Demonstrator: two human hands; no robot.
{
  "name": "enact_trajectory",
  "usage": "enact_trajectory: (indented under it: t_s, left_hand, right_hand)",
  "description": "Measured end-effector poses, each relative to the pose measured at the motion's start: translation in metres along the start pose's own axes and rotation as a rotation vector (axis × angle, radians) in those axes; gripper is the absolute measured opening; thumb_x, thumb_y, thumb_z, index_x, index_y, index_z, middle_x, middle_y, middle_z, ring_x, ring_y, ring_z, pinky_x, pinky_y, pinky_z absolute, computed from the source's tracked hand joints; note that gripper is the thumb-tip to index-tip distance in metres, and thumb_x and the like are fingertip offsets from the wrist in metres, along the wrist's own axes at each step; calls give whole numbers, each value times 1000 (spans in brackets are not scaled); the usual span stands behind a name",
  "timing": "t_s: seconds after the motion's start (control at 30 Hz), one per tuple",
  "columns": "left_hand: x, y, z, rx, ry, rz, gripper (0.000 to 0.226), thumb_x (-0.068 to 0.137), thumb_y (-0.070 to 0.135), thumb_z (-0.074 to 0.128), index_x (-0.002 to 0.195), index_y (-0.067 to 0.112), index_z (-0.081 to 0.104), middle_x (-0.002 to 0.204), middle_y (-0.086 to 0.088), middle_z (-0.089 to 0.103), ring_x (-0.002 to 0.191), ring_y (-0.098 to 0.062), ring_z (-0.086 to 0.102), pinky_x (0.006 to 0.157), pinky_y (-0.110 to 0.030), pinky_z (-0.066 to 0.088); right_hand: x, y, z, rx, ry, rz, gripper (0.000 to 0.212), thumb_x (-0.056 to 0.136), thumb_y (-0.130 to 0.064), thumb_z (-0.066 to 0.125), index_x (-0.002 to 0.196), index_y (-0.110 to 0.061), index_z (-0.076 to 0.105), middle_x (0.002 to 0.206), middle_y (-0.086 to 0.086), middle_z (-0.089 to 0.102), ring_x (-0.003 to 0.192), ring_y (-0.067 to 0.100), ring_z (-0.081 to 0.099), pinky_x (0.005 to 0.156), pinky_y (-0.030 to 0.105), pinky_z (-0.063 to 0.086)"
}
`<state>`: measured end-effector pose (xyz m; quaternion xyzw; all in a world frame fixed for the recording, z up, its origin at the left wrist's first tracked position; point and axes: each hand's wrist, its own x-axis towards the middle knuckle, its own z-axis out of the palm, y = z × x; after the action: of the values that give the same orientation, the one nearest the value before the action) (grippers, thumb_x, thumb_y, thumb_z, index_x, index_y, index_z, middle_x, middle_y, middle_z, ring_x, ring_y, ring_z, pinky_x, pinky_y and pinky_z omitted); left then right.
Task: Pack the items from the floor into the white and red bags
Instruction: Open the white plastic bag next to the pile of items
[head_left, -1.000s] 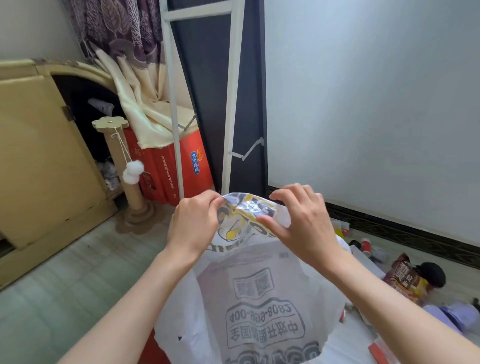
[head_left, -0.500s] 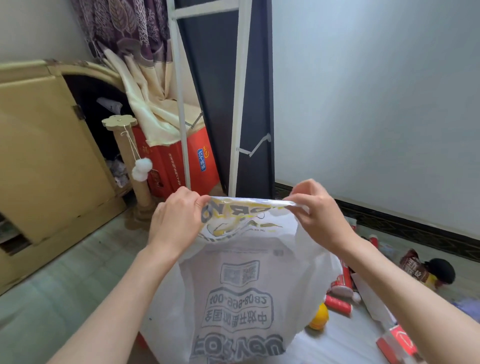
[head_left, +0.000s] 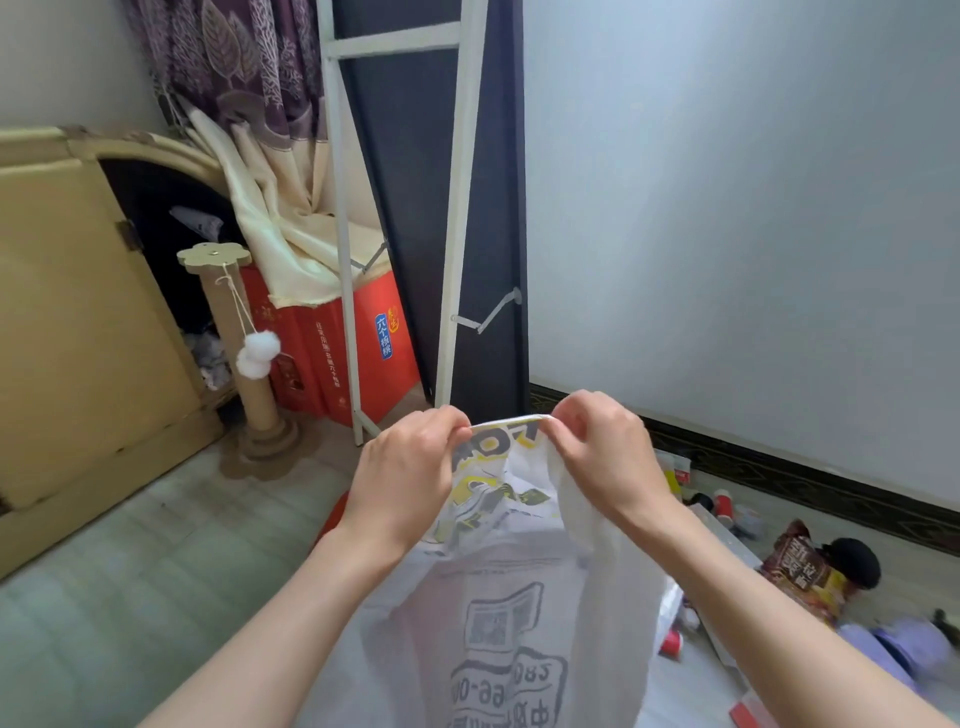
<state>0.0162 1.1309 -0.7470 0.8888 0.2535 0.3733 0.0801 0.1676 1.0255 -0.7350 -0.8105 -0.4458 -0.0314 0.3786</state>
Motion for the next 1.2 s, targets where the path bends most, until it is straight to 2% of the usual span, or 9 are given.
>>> enact_trajectory:
  t_s: [0.07, 0.2, 0.33, 0.43, 0.53, 0.7, 0.83, 0.97, 1.2]
  left_hand:
    - [1, 1, 0, -7, -6, -46, 11, 92, 16, 53, 85, 13, 61, 73, -1, 65, 65, -25, 58, 53, -31, 38]
    - [2, -4, -8, 2, -28, -88, 11, 93, 19, 52, 88, 15, 61, 77, 0, 67, 70, -29, 60, 56, -32, 41]
    - [-2, -15, -14, 26, -37, -103, 14, 93, 26, 52, 89, 18, 62, 80, 3, 67, 73, -28, 61, 59, -36, 47]
    - [-6, -15, -15, 32, -51, -29, 23, 86, 40, 56, 94, 19, 58, 79, 5, 62, 71, -19, 58, 58, -36, 48]
    - [-10, -20, -16, 28, -236, -138, 49, 71, 54, 66, 104, 23, 48, 85, 8, 54, 78, -14, 51, 67, -28, 38]
    - [-13, -35, -13, 50, -258, -187, 6, 82, 18, 66, 80, 15, 62, 78, 4, 58, 81, -21, 56, 67, -33, 41]
    - [-8, -37, -15, 19, -207, -266, 13, 89, 17, 57, 84, 14, 69, 84, -1, 67, 81, -25, 60, 71, -38, 47]
    - [-5, -39, -18, 107, -217, -318, 19, 94, 20, 47, 94, 16, 66, 94, -3, 68, 87, -25, 58, 69, -33, 42]
    - [5, -41, -31, 182, -223, -326, 20, 96, 26, 45, 95, 22, 65, 93, 0, 67, 86, -24, 58, 69, -34, 44]
  right_hand:
    - [-5, -8, 4, -40, 3, 21, 22, 88, -36, 55, 86, -15, 55, 87, 0, 54, 89, 24, 54, 73, 33, 40]
    - [-15, -13, 5, -208, -261, 18, 42, 83, -47, 57, 106, -15, 44, 107, 2, 48, 103, 22, 45, 86, 38, 43]
    - [-15, -5, 7, -134, -270, 27, 15, 89, -18, 47, 103, -16, 51, 108, 9, 62, 101, 32, 54, 81, 38, 45]
    - [-13, -3, 8, -104, -220, 75, 16, 91, -19, 45, 102, -18, 57, 104, 14, 66, 99, 35, 56, 73, 37, 42]
    - [-8, 6, 7, -144, -218, 91, 18, 94, -17, 37, 105, -17, 52, 101, 15, 65, 96, 35, 55, 69, 35, 35]
    - [-3, 22, 7, -98, -317, 151, 16, 94, -24, 41, 99, -18, 54, 104, 11, 64, 100, 32, 53, 80, 37, 43]
    - [2, 27, 3, -211, -172, 165, 24, 90, -36, 52, 95, -14, 58, 103, 8, 61, 101, 30, 52, 78, 36, 41]
    - [2, 29, 5, -307, -154, 110, 19, 90, -28, 52, 102, -15, 56, 108, 8, 56, 107, 29, 49, 85, 39, 41]
    - [10, 24, 8, -9, -281, 227, 15, 89, -26, 53, 88, -20, 67, 98, 8, 68, 100, 27, 57, 81, 34, 45]
